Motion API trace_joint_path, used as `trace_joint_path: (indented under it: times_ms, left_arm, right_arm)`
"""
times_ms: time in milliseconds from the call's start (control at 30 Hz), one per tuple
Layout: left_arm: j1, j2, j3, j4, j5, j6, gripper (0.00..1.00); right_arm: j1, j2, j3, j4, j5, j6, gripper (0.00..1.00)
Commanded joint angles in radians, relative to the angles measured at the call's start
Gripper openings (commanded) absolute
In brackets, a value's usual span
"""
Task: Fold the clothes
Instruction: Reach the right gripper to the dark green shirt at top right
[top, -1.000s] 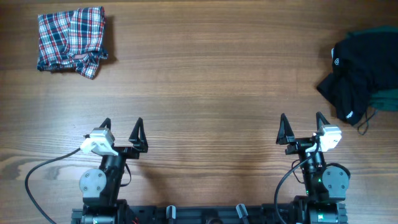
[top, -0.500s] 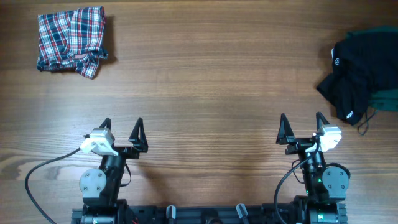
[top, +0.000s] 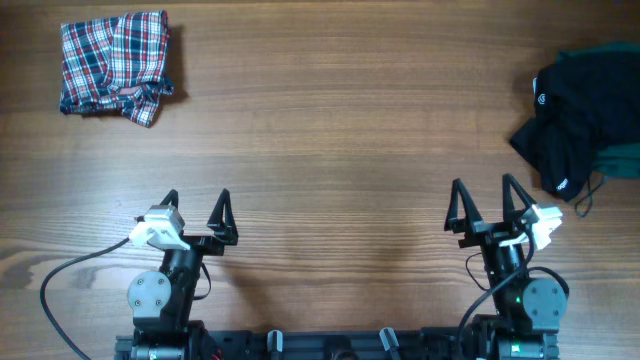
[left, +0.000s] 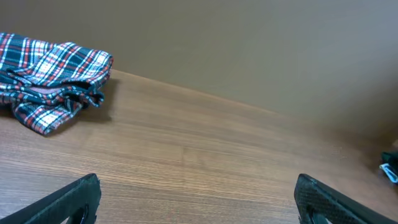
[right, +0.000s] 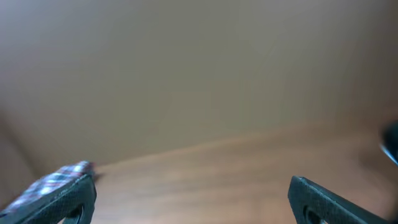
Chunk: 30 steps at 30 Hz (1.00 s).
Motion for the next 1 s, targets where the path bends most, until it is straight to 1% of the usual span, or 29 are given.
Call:
trace_joint_path:
  times_ms: [0, 67, 133, 233, 300, 333, 433, 600, 800, 867, 967]
  left_arm:
    - [-0.005, 0.0, -0.006, -0.004, -0.013, 0.024, 1.0]
    - [-0.005, 0.0, -0.006, -0.004, -0.013, 0.024, 1.0]
    - [-0.005, 0.0, -0.006, -0.004, -0.013, 0.024, 1.0]
    - [-0.005, 0.0, -0.006, -0.004, -0.013, 0.024, 1.0]
    - [-0.005, 0.0, -0.006, -0.004, -0.013, 0.024, 1.0]
    - [-0.005, 0.0, -0.006, -0.004, -0.013, 0.024, 1.0]
    - [-0.005, 0.0, -0.006, -0.004, -0.013, 0.024, 1.0]
    - [-0.005, 0.0, -0.006, -0.004, -0.013, 0.024, 1.0]
    - [-0.005, 0.0, -0.006, -0.004, -0.013, 0.024, 1.0]
    - [-0.005, 0.0, -0.006, -0.004, -0.013, 0.024, 1.0]
    - [-0.005, 0.0, -0.006, -0.004, -0.013, 0.024, 1.0]
  right_arm:
    - [0.0, 0.0, 0.021, 0.073, -0.117, -0.057, 1.0]
    - [0.0, 0.0, 0.054, 0.093, -0.109, -0.122, 1.0]
    - [0.0, 0.016, 0.108, 0.07, -0.092, -0.198, 1.0]
    - [0.0, 0.082, 0.189, 0.0, -0.023, -0.256, 1.0]
    - [0.0, 0.164, 0.251, -0.034, 0.066, -0.273, 1.0]
    - [0.0, 0.231, 0.296, -0.04, 0.108, -0.271, 1.0]
    - [0.0, 0.422, 0.439, -0.084, 0.155, -0.279, 1.0]
    - [-0.023, 0.793, 0.735, -0.296, 0.203, -0.353, 1.0]
    - [-0.166, 1.225, 1.065, -0.513, 0.203, -0.459, 1.0]
    - [-0.233, 1.357, 1.149, -0.536, 0.206, -0.464, 1.0]
    - [-0.28, 1.46, 1.181, -0.512, 0.206, -0.459, 1.0]
